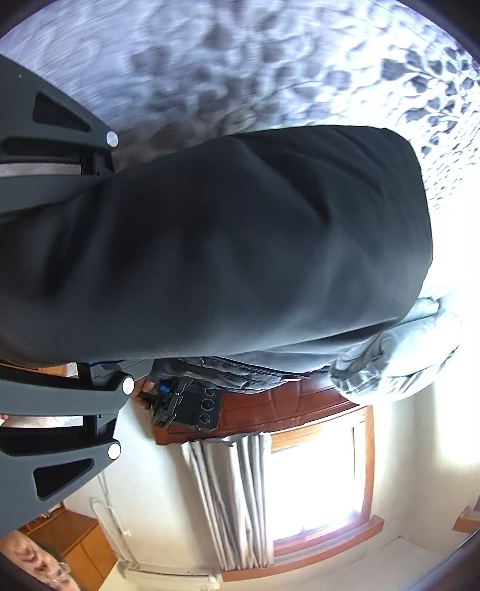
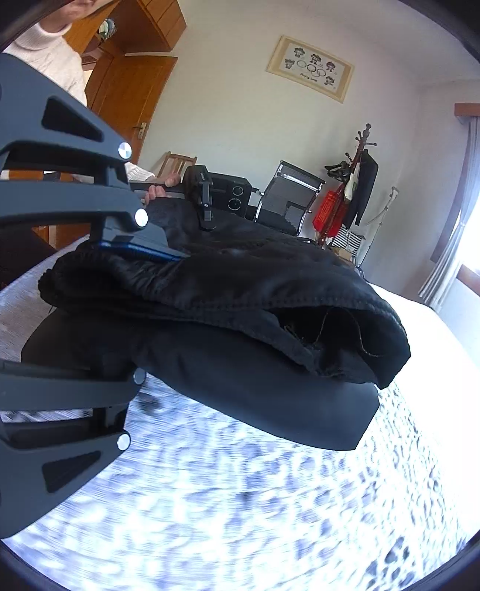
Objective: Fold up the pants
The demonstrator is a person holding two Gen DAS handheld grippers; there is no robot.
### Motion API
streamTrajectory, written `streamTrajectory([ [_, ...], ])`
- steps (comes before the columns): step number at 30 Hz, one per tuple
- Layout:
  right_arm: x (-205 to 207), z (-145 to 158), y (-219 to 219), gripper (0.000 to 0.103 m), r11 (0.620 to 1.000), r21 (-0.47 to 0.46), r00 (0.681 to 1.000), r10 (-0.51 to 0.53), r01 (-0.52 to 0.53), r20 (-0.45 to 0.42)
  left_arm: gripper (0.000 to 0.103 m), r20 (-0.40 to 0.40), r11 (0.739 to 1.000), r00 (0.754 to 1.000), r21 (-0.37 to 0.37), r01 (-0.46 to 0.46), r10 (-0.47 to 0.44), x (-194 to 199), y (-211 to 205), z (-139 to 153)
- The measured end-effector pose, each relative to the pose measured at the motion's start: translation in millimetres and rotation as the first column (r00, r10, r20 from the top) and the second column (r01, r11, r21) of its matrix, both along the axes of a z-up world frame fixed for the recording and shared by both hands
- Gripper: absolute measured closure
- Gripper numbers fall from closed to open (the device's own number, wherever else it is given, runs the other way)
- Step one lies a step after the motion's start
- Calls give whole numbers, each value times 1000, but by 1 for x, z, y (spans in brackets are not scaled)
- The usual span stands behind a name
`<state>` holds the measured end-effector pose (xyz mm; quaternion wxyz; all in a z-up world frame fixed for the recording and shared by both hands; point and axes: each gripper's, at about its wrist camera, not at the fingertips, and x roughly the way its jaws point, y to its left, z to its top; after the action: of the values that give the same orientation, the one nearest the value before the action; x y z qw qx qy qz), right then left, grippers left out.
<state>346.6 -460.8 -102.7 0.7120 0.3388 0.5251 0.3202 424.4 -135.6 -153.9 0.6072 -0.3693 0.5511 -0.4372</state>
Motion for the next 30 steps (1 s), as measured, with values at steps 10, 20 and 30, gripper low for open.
streamTrajectory([
  [10,62,-52,-4,69,1000,-3,996,21,-21,-86,59,-46,997,998,63,-41,44,54,3,-27],
  [20,66,-83,-17,64,1000,22,990,19,-16,-142,53,-58,999,998,43,-31,33,49,25,-71],
  [30,56,-115,-37,44,991,119,983,-39,61,-182,43,-44,998,998,42,-42,44,47,25,-83],
])
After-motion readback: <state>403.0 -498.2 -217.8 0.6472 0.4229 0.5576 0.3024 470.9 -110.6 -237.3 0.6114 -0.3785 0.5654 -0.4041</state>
